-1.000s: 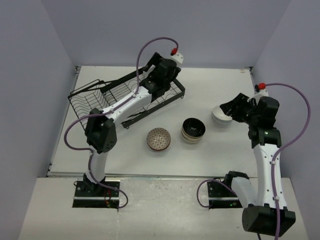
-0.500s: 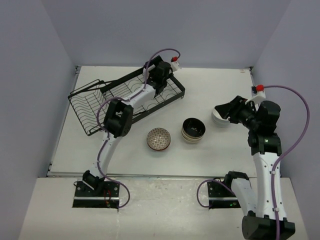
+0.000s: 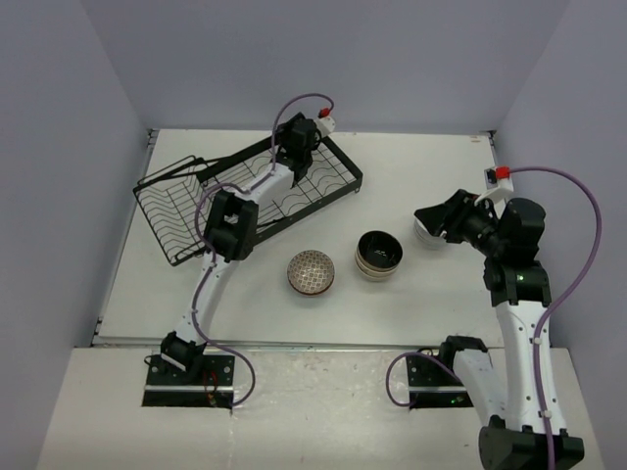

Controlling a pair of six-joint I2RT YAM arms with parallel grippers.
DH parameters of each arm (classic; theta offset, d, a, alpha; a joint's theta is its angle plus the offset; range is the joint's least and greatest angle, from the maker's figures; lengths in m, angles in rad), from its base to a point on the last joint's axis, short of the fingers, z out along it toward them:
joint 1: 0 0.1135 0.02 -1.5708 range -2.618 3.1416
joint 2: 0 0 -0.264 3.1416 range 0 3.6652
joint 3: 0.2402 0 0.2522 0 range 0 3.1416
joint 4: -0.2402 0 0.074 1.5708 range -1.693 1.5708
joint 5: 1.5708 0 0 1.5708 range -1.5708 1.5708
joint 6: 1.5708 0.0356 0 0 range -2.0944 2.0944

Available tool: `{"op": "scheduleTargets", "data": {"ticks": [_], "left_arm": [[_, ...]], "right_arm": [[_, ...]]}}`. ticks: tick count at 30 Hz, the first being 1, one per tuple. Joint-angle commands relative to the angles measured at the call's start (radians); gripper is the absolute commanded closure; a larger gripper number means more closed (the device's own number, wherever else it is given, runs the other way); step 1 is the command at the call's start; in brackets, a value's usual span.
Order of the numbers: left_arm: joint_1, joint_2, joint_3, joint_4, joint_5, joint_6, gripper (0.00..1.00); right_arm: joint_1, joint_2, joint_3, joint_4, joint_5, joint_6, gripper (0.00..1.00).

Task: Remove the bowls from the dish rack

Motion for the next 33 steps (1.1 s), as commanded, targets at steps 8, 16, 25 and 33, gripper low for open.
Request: {"op": "scheduleTargets", "data": {"ticks": [8,16,25,33], "left_arm": [[-0.025,0.01,0.023,0.149,-0.042,-0.017,0.79],[-0.051,0.015,-0.047,0.378,-0.16,0.149,1.0],[-0.068,0.012,-0.149,0.683,-0.137,0.425,1.0],[-0.072,0.032,-0.286,0.815,-0.047,0.749,1.0]], "right_arm": [[0.026,-0.006,0.008,0.02,0.002,-0.016,0.48],[0.043,-0.023,0.004,0.014,0.009,-0.027,0.48],[0.06,-0.033,0.001,0.017,0.005,-0.032,0.47],[0.066,-0.041,-0.007,0.022,-0.003,-0.035,0.47]]}}
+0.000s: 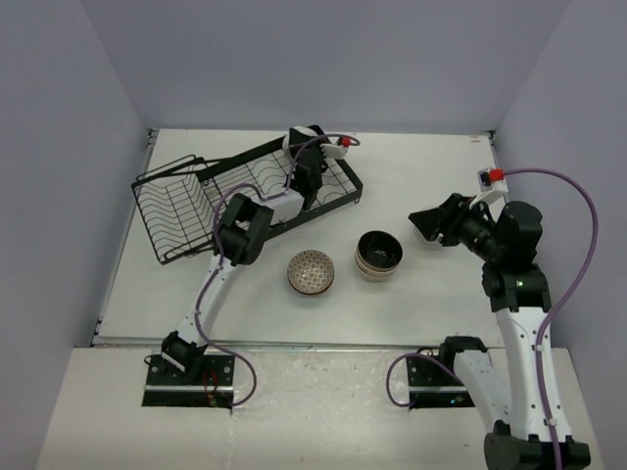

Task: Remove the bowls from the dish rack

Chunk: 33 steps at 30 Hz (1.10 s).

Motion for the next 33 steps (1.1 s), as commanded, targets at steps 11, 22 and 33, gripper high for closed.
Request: {"op": "scheduleTargets", "data": {"ticks": [11,22,33], "left_arm": [[-0.003,-0.081,-0.061,0.225,0.119,0.409,1.0],[0.0,-0.138,-0.168,0.449,0.24,0.489,1.0],[0.003,-0.182,-0.128,0.444,0.188,0.385,1.0]], "right_arm": [[0.014,-0.014,-0.013,0.027,-0.022,-0.018,0.47],[0.02,-0.019,-0.021,0.031,-0.026,-0.019,0.47],[0.025,-0.017,-0.023,0.034,-0.029,-0.019,0.47]]}}
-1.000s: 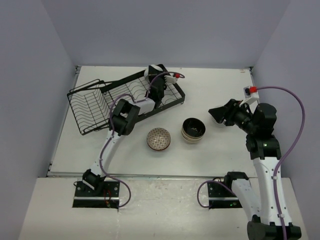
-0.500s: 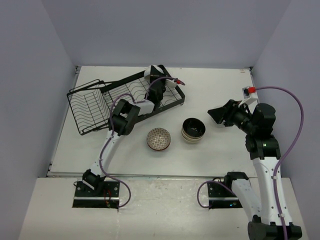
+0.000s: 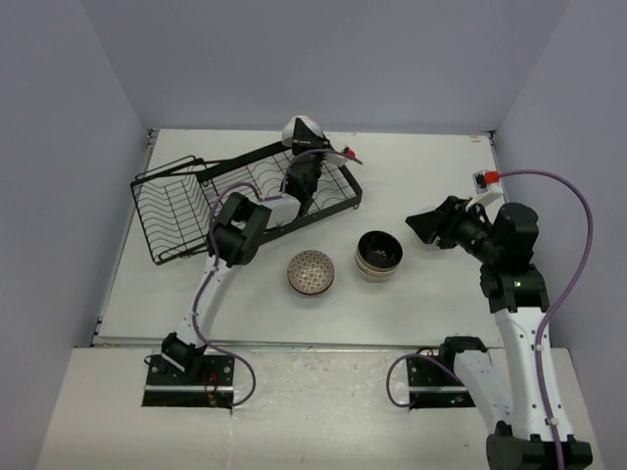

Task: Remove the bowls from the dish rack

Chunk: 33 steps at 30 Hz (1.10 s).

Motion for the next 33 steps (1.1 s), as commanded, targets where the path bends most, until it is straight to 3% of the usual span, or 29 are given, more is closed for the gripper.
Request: {"op": "scheduleTargets", "data": {"ticks": [1,3,6,8,10,12,13,15,16,20,22,27,30,33], "left_arm": [[0.003,-0.105,0.056,0.127,-0.049,-0.057,1.0],[-0.002,-0.12,0.118,0.074,-0.119,-0.136,1.0],[-0.017,-0.167,0.259,-0.139,-0.285,-0.371,1.0],[-0.035,-0.207,0.331,-0.394,-0.353,-0.588,1.0],[-0.058,-0.275,0.434,-0.679,-0.362,-0.848,1.0],[-0.074,-0.357,0.483,-0.849,-0.345,-1.007,1.0],[-0.088,-0.388,0.495,-1.026,-0.326,-1.174,1.0],[-0.091,-0.492,0.492,-1.213,-0.287,-1.363,1.0],[-0.089,-0.535,0.441,-1.335,-0.193,-1.554,1.0],[-0.103,-0.753,0.149,-1.379,0.061,-1.862,1.0],[-0.129,-0.848,-0.005,-1.346,0.171,-1.971,1.0],[-0.187,-0.947,-0.212,-1.267,0.3,-2.109,1.0],[-0.195,-1.0,-0.344,-1.136,0.421,-2.226,1.0],[-0.223,-1.045,-0.404,-1.114,0.394,-2.249,1.0]], "right_arm": [[0.005,-0.009,-0.006,0.035,-0.023,-0.017,0.47],[0.005,-0.007,-0.004,0.035,-0.017,-0.019,0.47],[0.005,-0.014,-0.006,0.042,-0.003,-0.02,0.47],[0.005,-0.027,-0.003,0.042,0.025,-0.022,0.43],[0.005,-0.046,-0.001,0.044,0.052,-0.022,0.38],[0.005,-0.052,0.0,0.047,0.062,-0.022,0.34],[0.005,-0.055,0.0,0.052,0.065,-0.02,0.27],[0.005,-0.053,0.003,0.058,0.065,-0.01,0.19],[0.005,-0.046,0.005,0.065,0.06,-0.002,0.17],[0.005,-0.015,0.051,0.047,0.003,0.071,0.18],[0.08,-0.011,0.077,0.018,0.075,0.076,0.18],[0.353,0.092,0.276,-0.138,0.475,0.023,0.16],[0.49,0.163,0.376,-0.252,0.72,0.009,0.16],[0.575,0.254,0.466,-0.345,0.853,0.0,0.22]]}}
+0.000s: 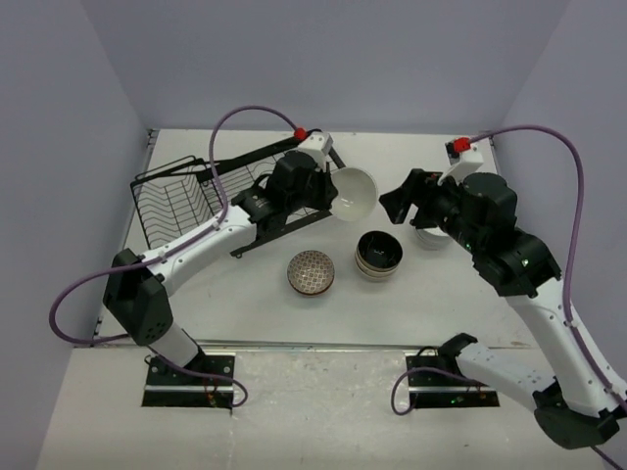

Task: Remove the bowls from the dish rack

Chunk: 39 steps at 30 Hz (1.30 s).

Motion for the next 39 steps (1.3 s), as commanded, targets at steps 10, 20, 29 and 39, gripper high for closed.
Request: {"op": "scheduleTargets", "data": {"ticks": [10,20,29,39], "left_arm": [[-0.05,-0.079,-0.065,0.109,0.074,-0.164,1.0],[-0.05,-0.088,-0.059,0.109,0.075,-0.155,1.0],[-0.05,-0.143,-0.039,0.094,0.036,-0.129,0.1],[-0.05,-0.508,-0.091,-0.035,-0.206,-0.039,0.0]], "right_arm": [[0.178,0.348,0.256,-0.291,0.482,-0.051,0.55],[0.193,0.413,0.256,-0.28,0.55,-0.045,1.0],[0.157,0.422,0.256,-0.269,0.55,-0.049,1.0],[-0.312,0.418,0.19,-0.239,0.179,-0.106,1.0]]}}
